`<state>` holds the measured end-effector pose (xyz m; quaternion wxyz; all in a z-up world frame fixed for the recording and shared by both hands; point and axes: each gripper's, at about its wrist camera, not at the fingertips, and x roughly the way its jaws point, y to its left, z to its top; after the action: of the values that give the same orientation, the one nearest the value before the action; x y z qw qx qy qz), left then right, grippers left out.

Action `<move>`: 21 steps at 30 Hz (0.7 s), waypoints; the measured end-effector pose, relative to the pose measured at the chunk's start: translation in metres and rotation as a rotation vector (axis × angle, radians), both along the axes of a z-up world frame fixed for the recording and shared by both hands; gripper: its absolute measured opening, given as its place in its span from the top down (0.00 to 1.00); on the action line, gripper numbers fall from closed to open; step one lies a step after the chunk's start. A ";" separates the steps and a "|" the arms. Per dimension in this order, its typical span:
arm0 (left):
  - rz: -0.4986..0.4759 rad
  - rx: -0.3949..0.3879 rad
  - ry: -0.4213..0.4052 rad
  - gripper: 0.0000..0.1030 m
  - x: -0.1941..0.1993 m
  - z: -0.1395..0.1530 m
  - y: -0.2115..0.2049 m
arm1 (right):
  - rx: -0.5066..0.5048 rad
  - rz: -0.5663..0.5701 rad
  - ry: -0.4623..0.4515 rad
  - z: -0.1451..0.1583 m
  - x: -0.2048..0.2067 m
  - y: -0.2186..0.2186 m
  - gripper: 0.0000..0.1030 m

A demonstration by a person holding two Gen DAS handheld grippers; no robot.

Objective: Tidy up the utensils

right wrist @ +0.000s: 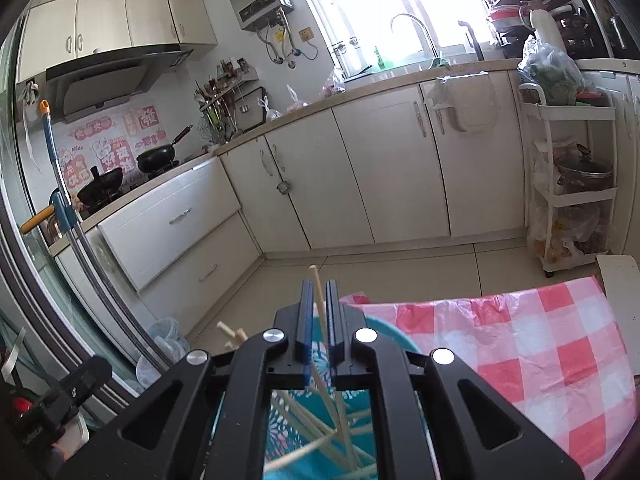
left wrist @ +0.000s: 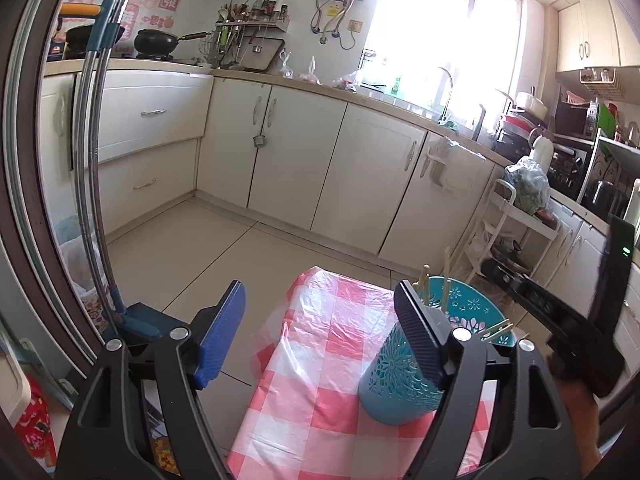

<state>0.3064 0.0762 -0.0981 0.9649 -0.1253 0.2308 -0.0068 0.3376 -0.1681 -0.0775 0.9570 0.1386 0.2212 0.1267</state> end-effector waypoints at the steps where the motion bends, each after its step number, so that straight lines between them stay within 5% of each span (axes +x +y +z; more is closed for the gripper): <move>1: -0.006 0.013 0.006 0.25 0.000 0.000 -0.002 | -0.006 0.005 0.010 0.000 -0.009 -0.001 0.89; 4: -0.035 0.050 0.040 0.20 -0.004 0.005 -0.007 | -0.003 0.007 0.018 0.011 -0.047 -0.011 0.71; 8: -0.062 0.075 0.041 0.07 -0.044 0.023 -0.017 | -0.018 -0.049 0.000 0.041 -0.119 -0.028 0.29; 11: -0.090 0.152 0.035 0.07 -0.080 0.041 -0.032 | -0.045 -0.100 0.018 0.056 -0.160 -0.034 0.13; 21: -0.148 0.219 0.072 0.07 -0.191 0.079 -0.048 | -0.095 -0.173 0.080 0.079 -0.262 -0.019 0.07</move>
<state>0.1154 0.0287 -0.0196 0.9607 -0.0018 0.2735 -0.0483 0.0752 -0.1875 0.0016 0.9603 0.1168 0.2520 0.0273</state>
